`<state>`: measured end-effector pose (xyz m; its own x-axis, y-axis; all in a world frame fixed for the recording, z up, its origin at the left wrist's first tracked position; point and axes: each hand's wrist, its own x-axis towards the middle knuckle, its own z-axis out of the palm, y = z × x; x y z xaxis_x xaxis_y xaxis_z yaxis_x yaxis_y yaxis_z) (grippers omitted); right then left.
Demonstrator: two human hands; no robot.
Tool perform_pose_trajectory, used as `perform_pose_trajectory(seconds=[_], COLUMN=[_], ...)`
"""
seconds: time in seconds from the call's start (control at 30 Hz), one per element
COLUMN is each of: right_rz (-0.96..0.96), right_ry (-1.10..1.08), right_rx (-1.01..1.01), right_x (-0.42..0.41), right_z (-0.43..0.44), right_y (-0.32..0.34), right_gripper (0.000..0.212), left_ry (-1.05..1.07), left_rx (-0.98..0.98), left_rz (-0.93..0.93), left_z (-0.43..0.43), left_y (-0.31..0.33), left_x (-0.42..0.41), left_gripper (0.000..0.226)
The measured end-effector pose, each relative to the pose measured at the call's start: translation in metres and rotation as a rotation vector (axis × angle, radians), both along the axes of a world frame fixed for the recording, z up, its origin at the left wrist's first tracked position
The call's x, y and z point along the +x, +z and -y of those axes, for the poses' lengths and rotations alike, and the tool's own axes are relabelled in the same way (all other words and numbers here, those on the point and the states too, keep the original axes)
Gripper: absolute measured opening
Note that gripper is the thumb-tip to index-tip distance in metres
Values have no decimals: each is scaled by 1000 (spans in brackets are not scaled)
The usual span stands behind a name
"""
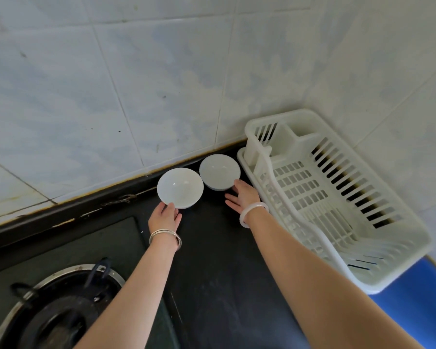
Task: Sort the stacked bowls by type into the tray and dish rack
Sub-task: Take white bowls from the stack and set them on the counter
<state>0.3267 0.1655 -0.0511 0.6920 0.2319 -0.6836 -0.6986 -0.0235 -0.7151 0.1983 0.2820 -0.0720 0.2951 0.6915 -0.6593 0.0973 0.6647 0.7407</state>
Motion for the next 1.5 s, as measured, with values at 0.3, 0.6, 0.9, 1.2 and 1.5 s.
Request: perform_pose_trajectory(seconds=[0.3, 0.6, 0.9, 1.2, 1.5], right_rz=[283, 453, 428, 538, 580], right_ry=[297, 432, 385, 444, 232], right_rx=[-150, -599, -1051, -1216, -1145], right_x=[-63, -168, -253, -265, -270], right_z=[79, 247, 342, 336, 352], right_y=[61, 78, 51, 55, 68], right_gripper=[26, 22, 10, 17, 17], left_ry=[-451, -1054, -1241, -1174, -1205], left_rx=[97, 68, 385, 453, 554], left_rz=[-5, -9, -125, -160, -233], left_z=[67, 202, 276, 287, 291], left_y=[22, 40, 38, 41, 39], left_x=[-47, -124, -169, -179, -176], left_gripper=[38, 29, 31, 27, 26])
